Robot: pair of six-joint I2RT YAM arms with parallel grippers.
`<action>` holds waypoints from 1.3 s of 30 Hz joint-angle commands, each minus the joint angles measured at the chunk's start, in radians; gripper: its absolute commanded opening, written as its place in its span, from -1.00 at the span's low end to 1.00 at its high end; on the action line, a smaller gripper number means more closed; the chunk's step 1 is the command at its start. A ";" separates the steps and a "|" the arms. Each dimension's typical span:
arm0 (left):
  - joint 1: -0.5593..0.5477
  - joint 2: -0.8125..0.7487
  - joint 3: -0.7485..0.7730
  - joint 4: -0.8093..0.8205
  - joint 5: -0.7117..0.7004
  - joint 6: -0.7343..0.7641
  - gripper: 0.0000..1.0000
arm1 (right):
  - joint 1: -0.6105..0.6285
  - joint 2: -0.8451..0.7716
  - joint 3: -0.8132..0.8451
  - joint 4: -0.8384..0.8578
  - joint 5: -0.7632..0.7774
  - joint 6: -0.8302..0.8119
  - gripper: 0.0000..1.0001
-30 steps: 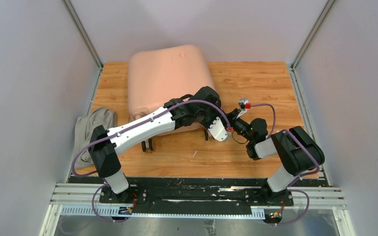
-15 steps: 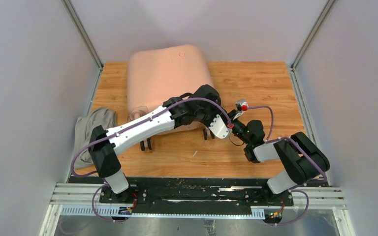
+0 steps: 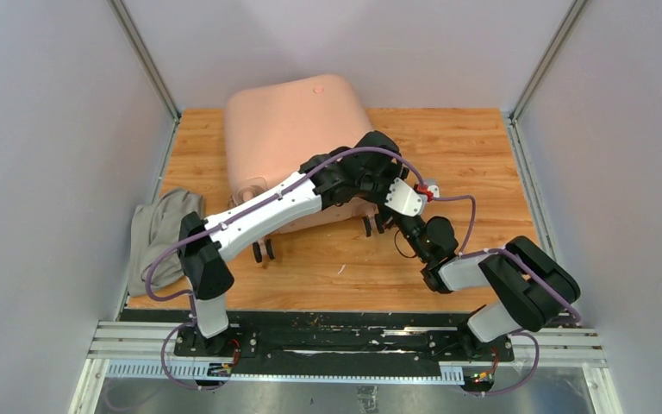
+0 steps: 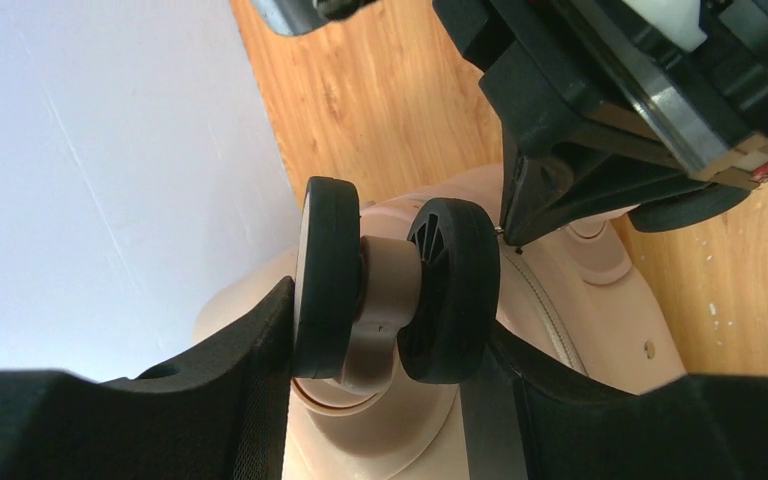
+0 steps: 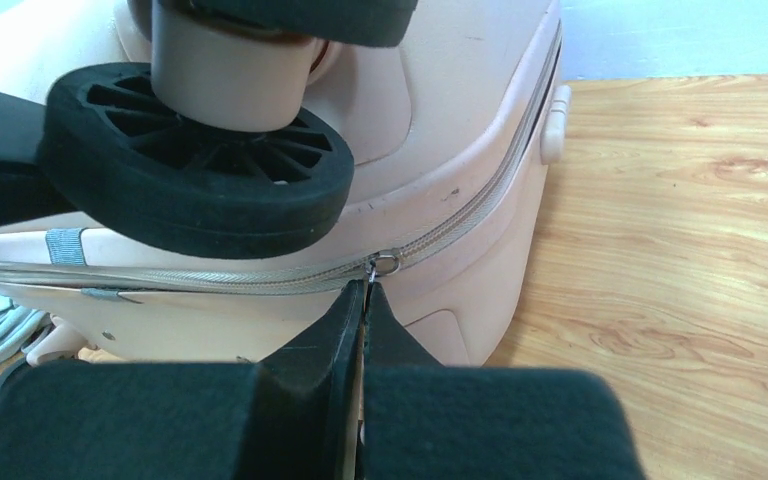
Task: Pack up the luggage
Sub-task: Zip the luggage at the center of the board.
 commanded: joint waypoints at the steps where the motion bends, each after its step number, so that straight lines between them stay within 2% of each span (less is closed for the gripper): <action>1: 0.016 -0.018 0.112 0.258 -0.002 -0.248 -1.00 | 0.082 -0.006 -0.033 0.100 -0.162 0.035 -1.00; 9: 0.015 -0.021 0.086 0.251 0.008 -0.228 -1.00 | 0.082 -0.113 -0.143 0.034 -0.255 0.002 -1.00; 14: 0.015 -0.027 0.067 0.236 0.033 -0.238 -1.00 | 0.090 -0.248 -0.167 -0.201 -0.276 -0.076 -1.00; 16: 0.015 -0.023 0.070 0.235 0.037 -0.247 -1.00 | 0.100 -0.277 -0.139 -0.295 -0.259 -0.102 -1.00; 20: 0.012 -0.028 0.090 0.208 0.044 -0.240 -1.00 | 0.063 -0.302 -0.160 -0.278 -0.147 -0.086 -1.00; 21: 0.012 -0.037 0.088 0.199 0.045 -0.234 -1.00 | 0.016 -0.319 -0.165 -0.299 -0.157 -0.059 -0.92; 22: 0.012 -0.051 0.080 0.191 0.045 -0.223 -1.00 | -0.037 -0.330 -0.162 -0.326 -0.191 -0.037 -0.72; 24: 0.012 -0.078 0.057 0.186 0.046 -0.207 -1.00 | -0.127 -0.343 -0.158 -0.341 -0.238 0.008 -0.47; 29: 0.011 -0.123 0.029 0.179 0.034 -0.190 -1.00 | -0.195 -0.349 -0.141 -0.333 -0.254 0.043 0.03; 32: 0.009 -0.143 0.016 0.181 0.028 -0.175 -1.00 | -0.226 -0.308 -0.102 -0.344 -0.336 0.037 0.10; 39: 0.006 -0.180 0.006 0.181 0.017 -0.160 -1.00 | -0.315 -0.083 -0.049 -0.125 -0.492 0.101 0.14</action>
